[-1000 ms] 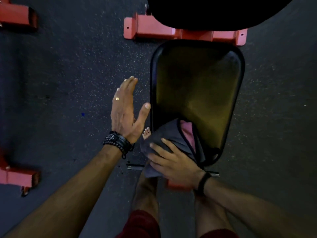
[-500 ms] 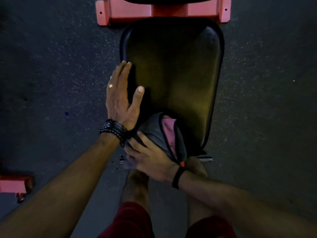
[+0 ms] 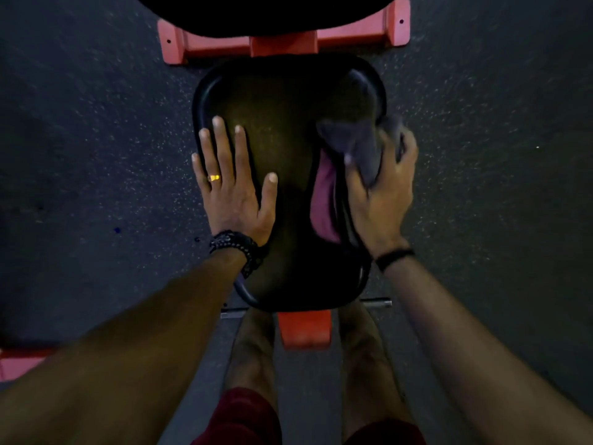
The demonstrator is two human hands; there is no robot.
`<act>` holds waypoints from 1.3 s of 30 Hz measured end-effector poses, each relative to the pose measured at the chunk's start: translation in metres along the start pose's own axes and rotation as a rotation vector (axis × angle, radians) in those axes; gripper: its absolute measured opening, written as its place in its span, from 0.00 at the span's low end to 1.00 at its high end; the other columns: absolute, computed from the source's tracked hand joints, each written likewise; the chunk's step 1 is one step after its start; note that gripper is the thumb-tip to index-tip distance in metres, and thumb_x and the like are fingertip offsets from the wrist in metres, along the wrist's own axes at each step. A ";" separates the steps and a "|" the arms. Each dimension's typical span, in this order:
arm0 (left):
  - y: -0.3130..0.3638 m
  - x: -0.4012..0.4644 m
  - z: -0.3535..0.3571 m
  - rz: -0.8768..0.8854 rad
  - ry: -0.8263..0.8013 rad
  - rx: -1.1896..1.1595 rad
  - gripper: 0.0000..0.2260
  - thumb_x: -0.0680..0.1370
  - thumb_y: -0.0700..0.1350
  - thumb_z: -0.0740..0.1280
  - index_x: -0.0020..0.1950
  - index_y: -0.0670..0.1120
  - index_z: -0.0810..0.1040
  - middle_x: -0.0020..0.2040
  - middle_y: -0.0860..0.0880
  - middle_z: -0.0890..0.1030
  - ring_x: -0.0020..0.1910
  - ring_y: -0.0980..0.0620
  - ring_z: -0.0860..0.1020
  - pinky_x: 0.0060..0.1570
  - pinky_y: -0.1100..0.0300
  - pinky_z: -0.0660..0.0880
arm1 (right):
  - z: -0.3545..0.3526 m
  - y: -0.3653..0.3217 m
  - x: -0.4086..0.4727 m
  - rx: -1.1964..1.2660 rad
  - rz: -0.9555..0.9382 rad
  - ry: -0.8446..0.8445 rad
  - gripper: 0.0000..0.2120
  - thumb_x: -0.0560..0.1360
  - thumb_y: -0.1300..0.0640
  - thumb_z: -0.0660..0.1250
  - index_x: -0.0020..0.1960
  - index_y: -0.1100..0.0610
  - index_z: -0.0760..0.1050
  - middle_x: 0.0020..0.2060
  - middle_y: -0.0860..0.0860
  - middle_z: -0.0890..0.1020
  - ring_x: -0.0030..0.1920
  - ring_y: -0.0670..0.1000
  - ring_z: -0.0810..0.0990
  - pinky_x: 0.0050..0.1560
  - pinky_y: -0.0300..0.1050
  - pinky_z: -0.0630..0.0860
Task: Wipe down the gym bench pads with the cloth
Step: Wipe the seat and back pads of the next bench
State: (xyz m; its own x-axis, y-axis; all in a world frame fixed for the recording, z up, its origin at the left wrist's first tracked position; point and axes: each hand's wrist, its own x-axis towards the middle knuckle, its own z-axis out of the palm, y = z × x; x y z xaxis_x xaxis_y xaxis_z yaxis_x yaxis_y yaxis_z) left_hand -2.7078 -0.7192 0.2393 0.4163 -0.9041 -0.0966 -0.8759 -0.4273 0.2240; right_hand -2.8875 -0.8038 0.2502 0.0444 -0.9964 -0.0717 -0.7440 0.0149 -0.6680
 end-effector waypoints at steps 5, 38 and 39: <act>0.000 -0.001 -0.001 -0.008 0.004 0.009 0.33 0.81 0.60 0.48 0.80 0.42 0.52 0.80 0.38 0.51 0.79 0.38 0.49 0.76 0.39 0.46 | 0.024 -0.032 0.107 -0.048 0.072 0.035 0.28 0.77 0.39 0.62 0.70 0.56 0.70 0.59 0.54 0.76 0.59 0.53 0.76 0.49 0.39 0.65; 0.003 -0.002 -0.003 -0.013 -0.028 0.013 0.33 0.81 0.60 0.49 0.80 0.41 0.53 0.80 0.38 0.51 0.79 0.38 0.48 0.76 0.38 0.47 | 0.021 -0.044 0.006 -0.375 -0.053 0.032 0.28 0.69 0.38 0.64 0.64 0.51 0.74 0.65 0.61 0.71 0.65 0.62 0.67 0.62 0.60 0.61; 0.002 -0.001 -0.003 -0.014 -0.029 0.017 0.33 0.81 0.59 0.48 0.80 0.41 0.53 0.80 0.38 0.51 0.79 0.38 0.48 0.76 0.38 0.47 | 0.031 -0.057 0.029 -0.417 -0.038 0.075 0.27 0.68 0.38 0.66 0.63 0.50 0.75 0.64 0.60 0.73 0.64 0.62 0.69 0.60 0.59 0.63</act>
State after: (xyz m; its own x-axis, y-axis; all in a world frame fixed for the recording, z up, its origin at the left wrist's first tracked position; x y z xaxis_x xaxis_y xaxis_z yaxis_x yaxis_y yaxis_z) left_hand -2.7098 -0.7188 0.2432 0.4212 -0.8980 -0.1273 -0.8744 -0.4393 0.2061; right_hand -2.8235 -0.8306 0.2634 0.0399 -0.9991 0.0122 -0.9494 -0.0417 -0.3113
